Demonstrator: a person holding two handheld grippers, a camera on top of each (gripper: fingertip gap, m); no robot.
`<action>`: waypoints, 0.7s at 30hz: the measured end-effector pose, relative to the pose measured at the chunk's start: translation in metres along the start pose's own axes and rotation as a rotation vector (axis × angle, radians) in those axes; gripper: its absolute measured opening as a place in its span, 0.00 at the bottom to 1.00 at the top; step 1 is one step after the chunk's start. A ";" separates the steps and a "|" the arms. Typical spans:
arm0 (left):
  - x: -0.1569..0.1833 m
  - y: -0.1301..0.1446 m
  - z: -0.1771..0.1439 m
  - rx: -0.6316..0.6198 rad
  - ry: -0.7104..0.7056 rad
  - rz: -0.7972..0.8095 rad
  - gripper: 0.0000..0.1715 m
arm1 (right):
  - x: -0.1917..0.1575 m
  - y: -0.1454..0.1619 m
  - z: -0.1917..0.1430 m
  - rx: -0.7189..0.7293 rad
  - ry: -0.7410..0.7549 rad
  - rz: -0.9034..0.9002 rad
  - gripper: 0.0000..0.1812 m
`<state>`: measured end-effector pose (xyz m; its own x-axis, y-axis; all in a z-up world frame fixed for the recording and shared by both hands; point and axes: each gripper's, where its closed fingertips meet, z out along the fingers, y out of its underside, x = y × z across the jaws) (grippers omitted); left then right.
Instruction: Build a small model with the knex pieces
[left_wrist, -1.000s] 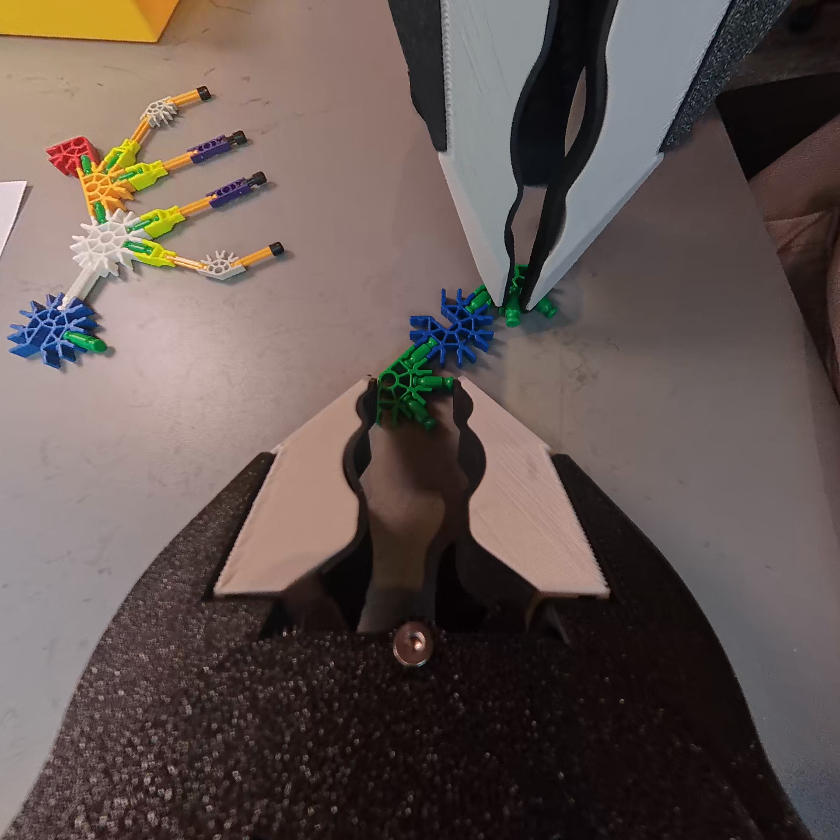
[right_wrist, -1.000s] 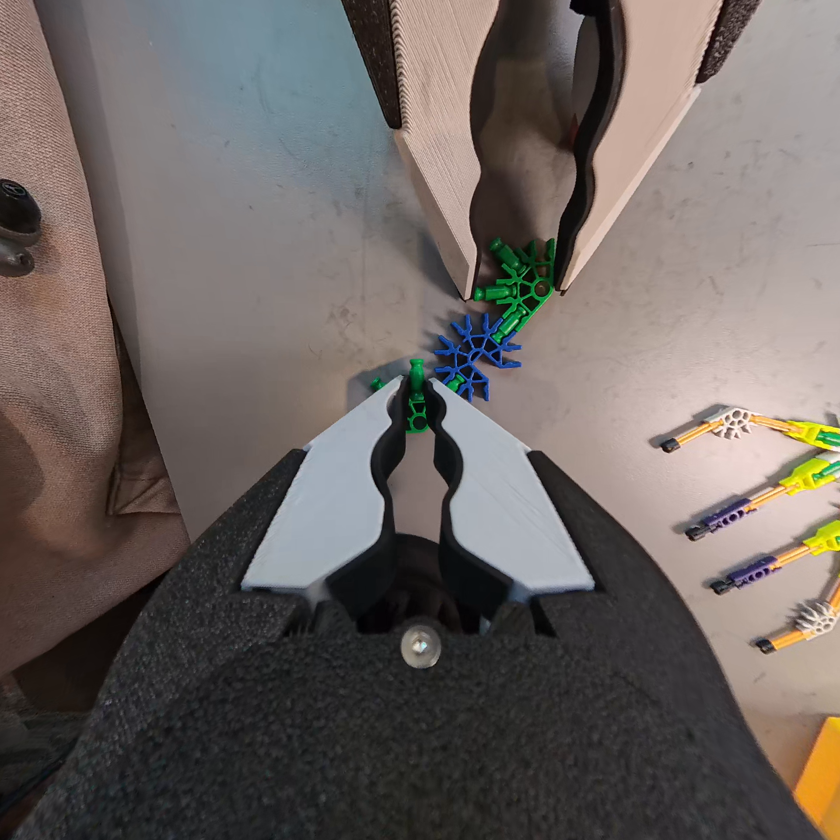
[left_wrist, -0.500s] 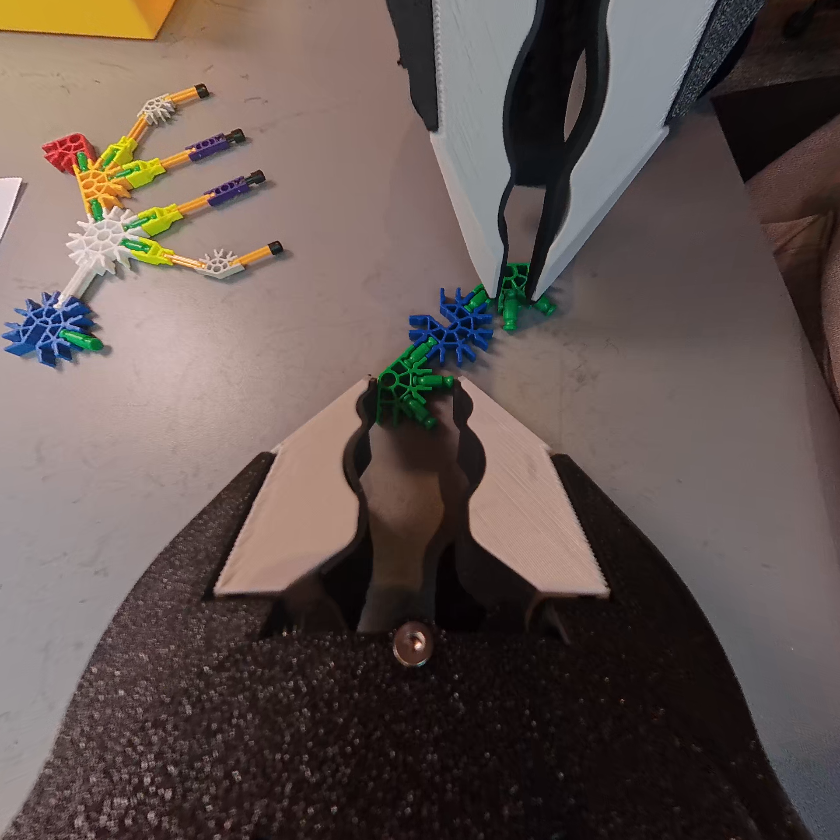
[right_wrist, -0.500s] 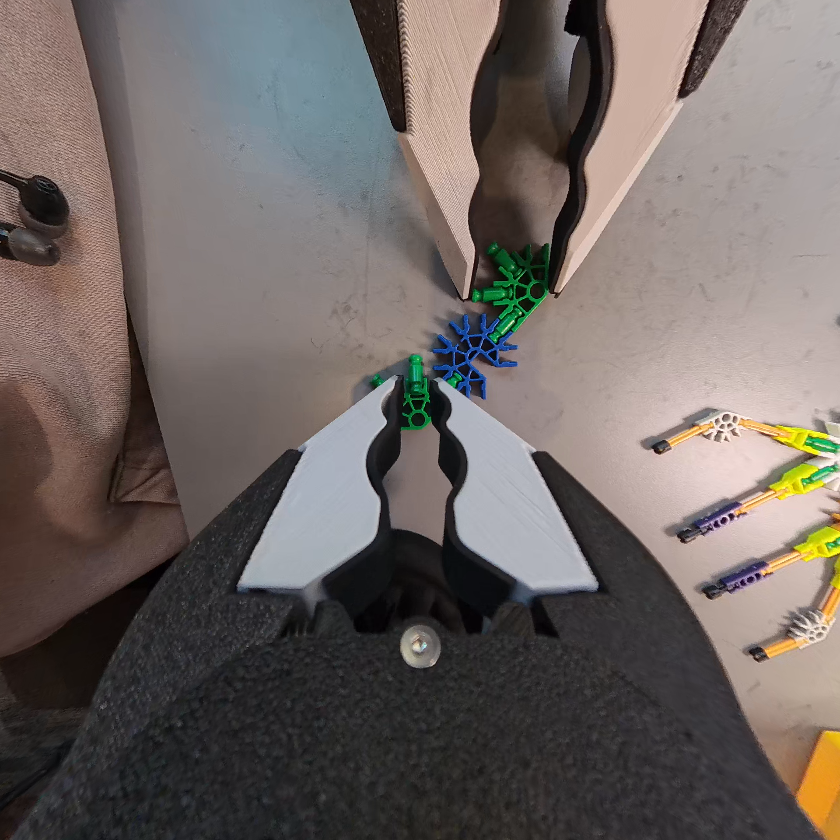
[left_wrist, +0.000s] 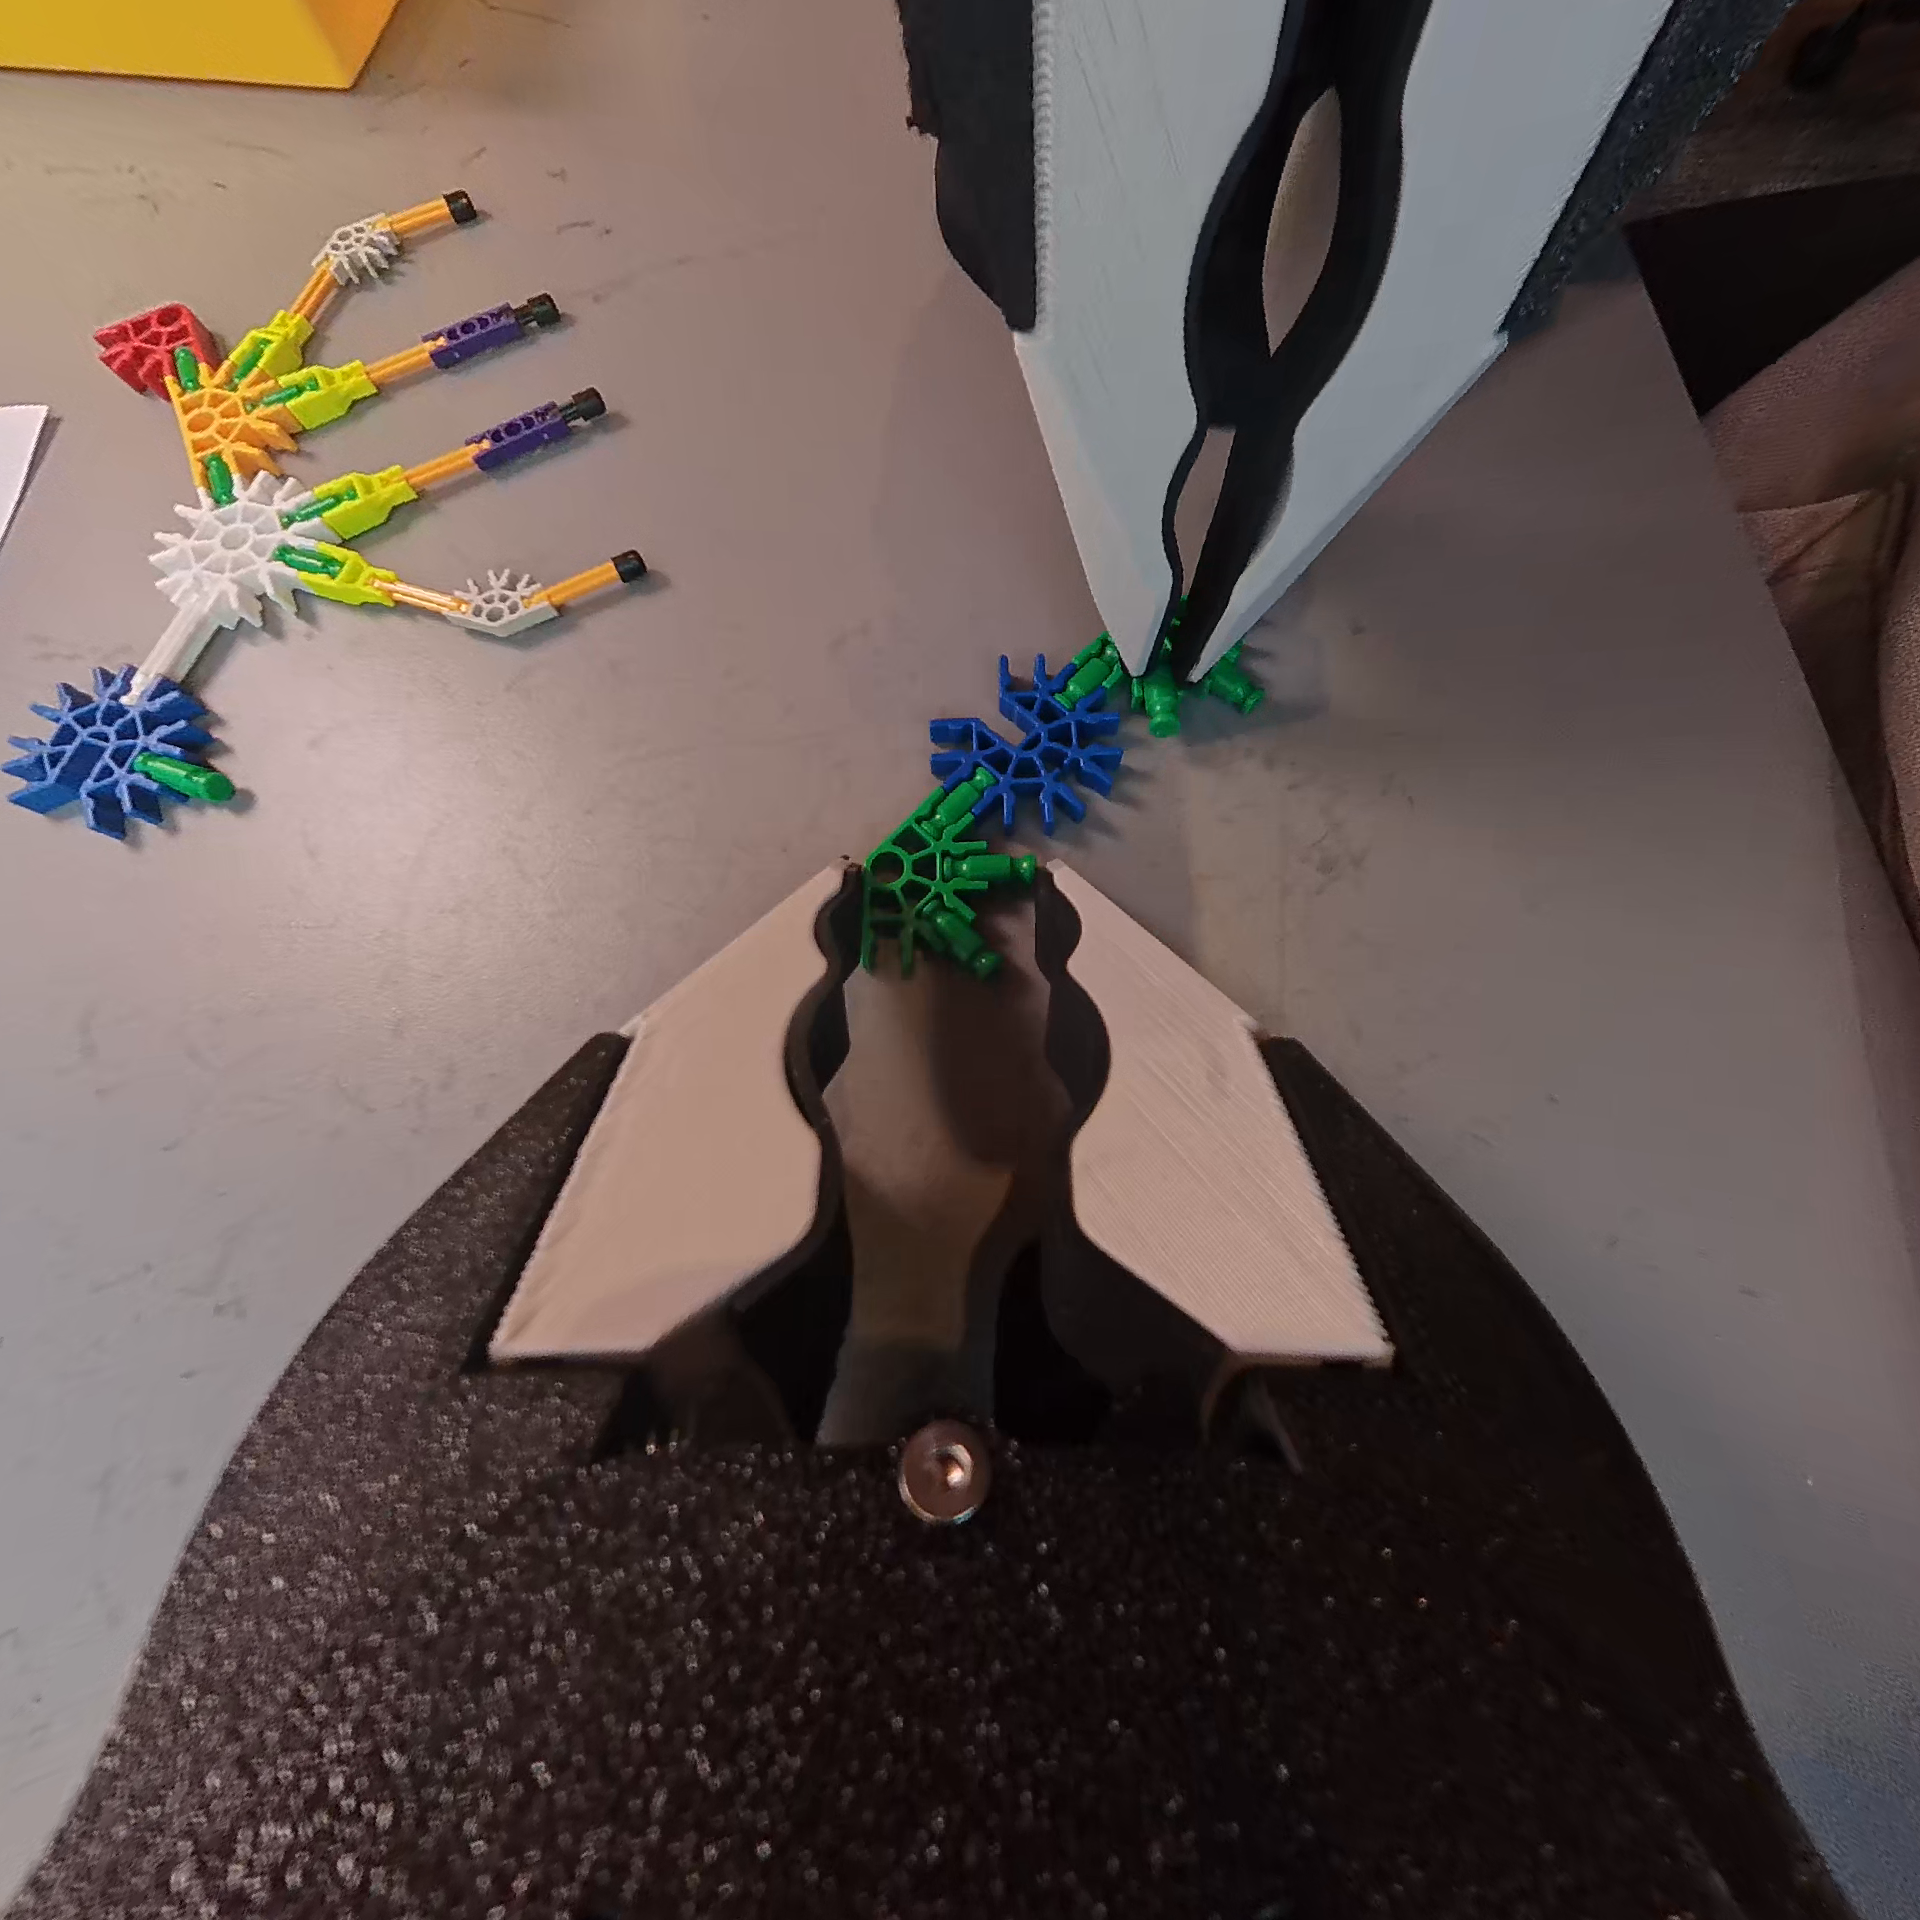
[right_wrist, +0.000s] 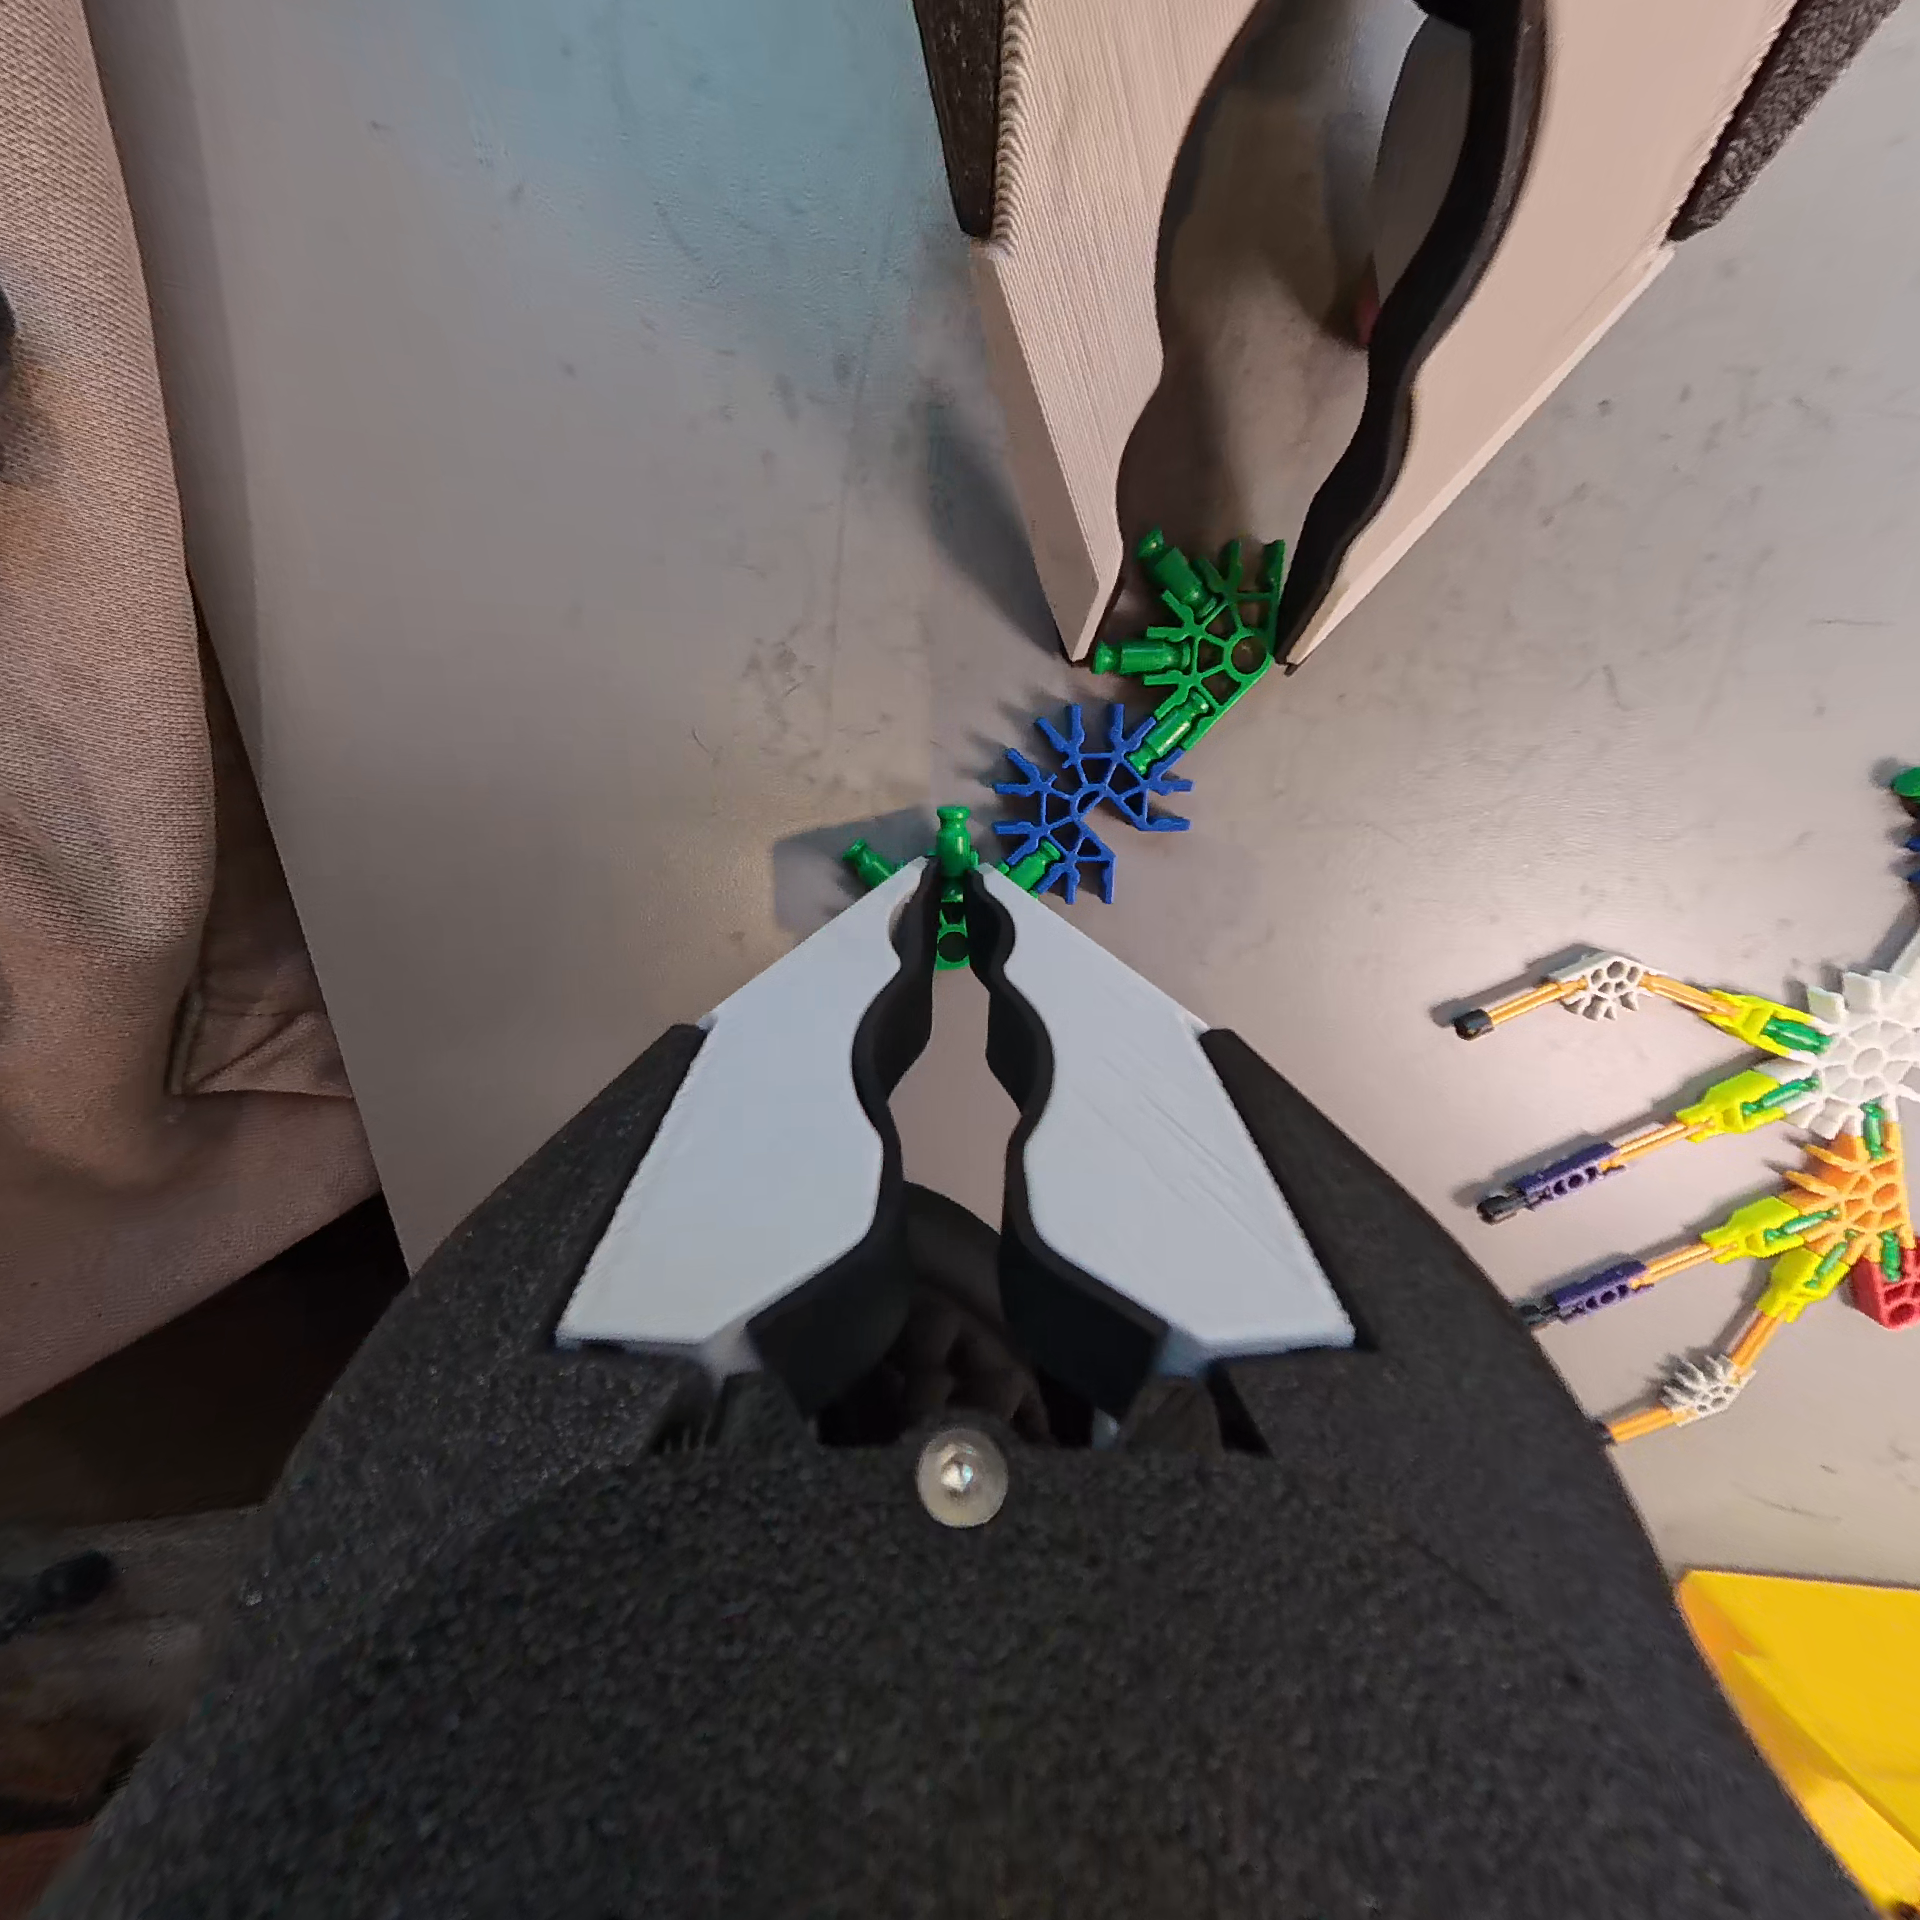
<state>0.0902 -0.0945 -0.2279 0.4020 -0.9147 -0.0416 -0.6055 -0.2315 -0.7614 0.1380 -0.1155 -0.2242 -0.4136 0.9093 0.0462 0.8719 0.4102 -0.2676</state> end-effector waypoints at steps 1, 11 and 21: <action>0.000 0.000 0.000 0.000 0.000 0.000 0.19 | 0.000 0.000 0.000 -0.006 -0.003 -0.001 0.02; 0.000 0.000 0.000 0.000 -0.001 0.002 0.19 | 0.001 -0.001 0.000 -0.016 -0.009 -0.006 0.03; 0.000 0.000 0.000 0.000 0.000 0.001 0.19 | 0.001 -0.008 -0.007 0.026 -0.015 0.010 0.00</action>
<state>0.0902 -0.0947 -0.2276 0.4015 -0.9149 -0.0420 -0.6059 -0.2310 -0.7613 0.1329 -0.1174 -0.2158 -0.4090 0.9121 0.0285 0.8690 0.3988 -0.2928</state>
